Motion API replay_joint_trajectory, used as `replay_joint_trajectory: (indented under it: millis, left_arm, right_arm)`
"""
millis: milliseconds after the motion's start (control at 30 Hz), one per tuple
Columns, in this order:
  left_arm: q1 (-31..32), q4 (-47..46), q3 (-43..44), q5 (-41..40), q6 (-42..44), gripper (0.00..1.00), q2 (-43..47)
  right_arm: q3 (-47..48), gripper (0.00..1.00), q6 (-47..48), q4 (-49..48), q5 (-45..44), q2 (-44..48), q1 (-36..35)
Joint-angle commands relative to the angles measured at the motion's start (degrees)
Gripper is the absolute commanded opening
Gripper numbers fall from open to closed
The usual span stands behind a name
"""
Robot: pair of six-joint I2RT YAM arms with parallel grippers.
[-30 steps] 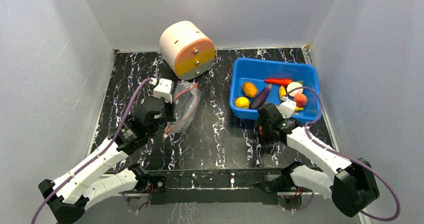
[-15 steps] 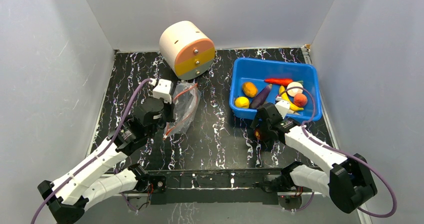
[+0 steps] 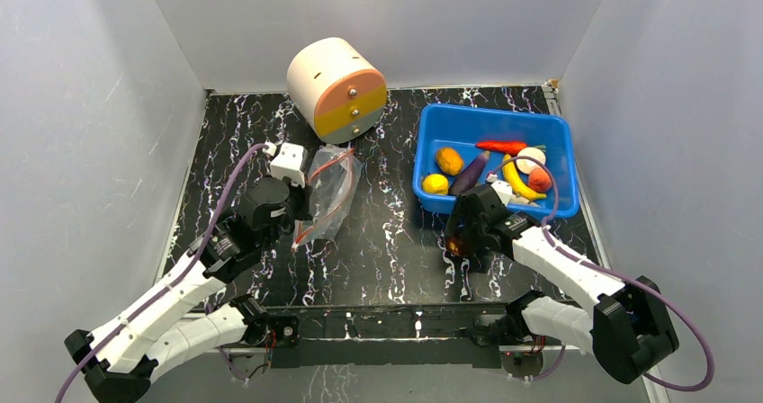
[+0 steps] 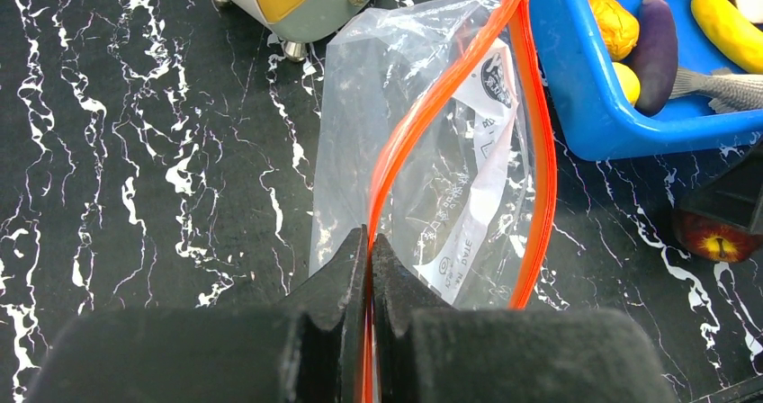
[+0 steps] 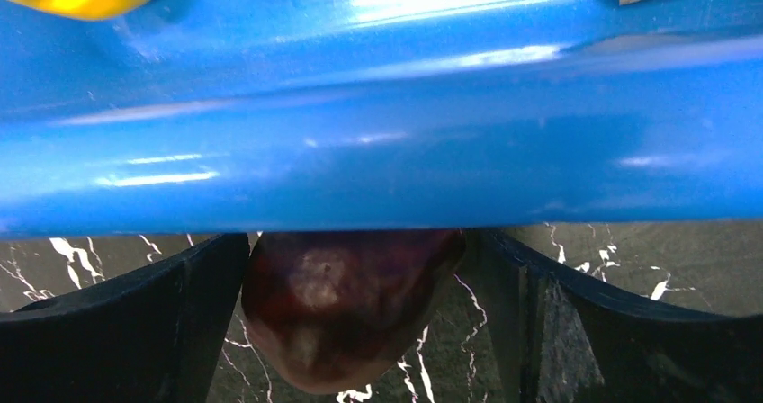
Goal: Place the food in the zip-top bag and seal the zipper
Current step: Pick up the fake vegetable from the bin.
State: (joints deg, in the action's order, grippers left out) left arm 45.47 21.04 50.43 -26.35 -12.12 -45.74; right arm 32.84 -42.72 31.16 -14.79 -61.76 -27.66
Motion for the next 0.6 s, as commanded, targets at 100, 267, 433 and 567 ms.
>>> replay_joint_trajectory:
  millis: [100,267,433,567]
  left_arm:
    - [-0.21,-0.60,-1.07,-1.57,0.47,0.00,1.44]
    - [-0.21,-0.82,-1.19,-1.26,0.43,0.00,1.63]
    - [-0.21,-0.52,-1.79,0.12,-0.55,0.00,2.26]
    - [-0.22,-1.25,-2.85,1.31,-1.23,0.00,2.75]
  right_arm:
    - [1.37,0.98,-1.14,1.18,2.19,0.27,-1.89]
    - [0.62,0.97,-2.91,0.19,1.34,-1.83,-3.43]
    - [1.51,0.82,-1.03,-1.32,0.96,-1.98,-3.69]
    - [1.94,0.74,-0.35,-0.82,1.94,-1.22,-3.76]
